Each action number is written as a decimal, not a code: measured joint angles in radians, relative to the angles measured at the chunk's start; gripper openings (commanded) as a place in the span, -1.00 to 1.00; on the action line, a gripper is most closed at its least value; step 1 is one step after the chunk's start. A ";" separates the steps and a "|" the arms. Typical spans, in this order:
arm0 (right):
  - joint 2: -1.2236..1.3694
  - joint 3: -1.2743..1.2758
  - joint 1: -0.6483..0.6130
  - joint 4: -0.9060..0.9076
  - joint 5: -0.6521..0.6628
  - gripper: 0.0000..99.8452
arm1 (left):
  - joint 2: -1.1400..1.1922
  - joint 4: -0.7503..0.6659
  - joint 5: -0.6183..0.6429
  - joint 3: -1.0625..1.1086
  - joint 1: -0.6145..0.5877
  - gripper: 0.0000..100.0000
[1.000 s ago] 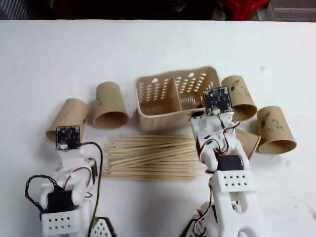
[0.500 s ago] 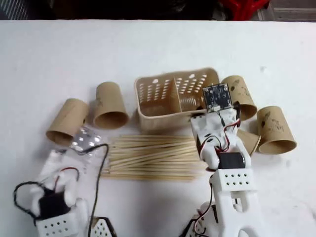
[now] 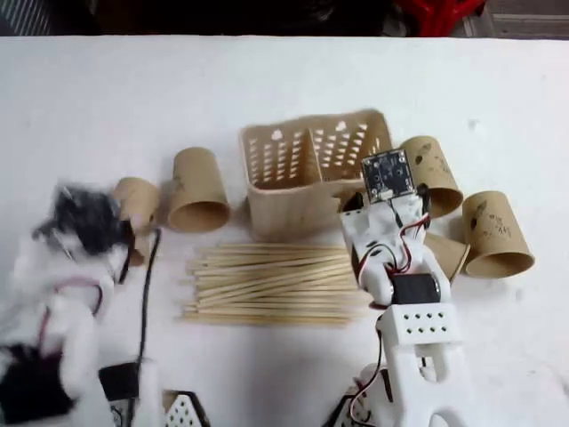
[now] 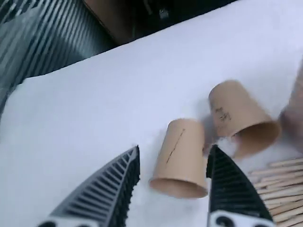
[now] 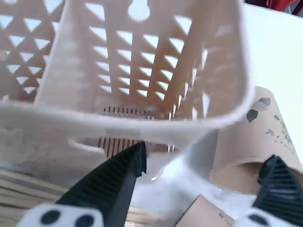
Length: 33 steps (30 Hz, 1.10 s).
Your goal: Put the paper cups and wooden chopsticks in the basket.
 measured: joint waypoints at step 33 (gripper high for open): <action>0.051 -0.671 0.368 0.841 0.462 -0.55 | 0.764 0.068 0.445 -0.367 0.198 -0.52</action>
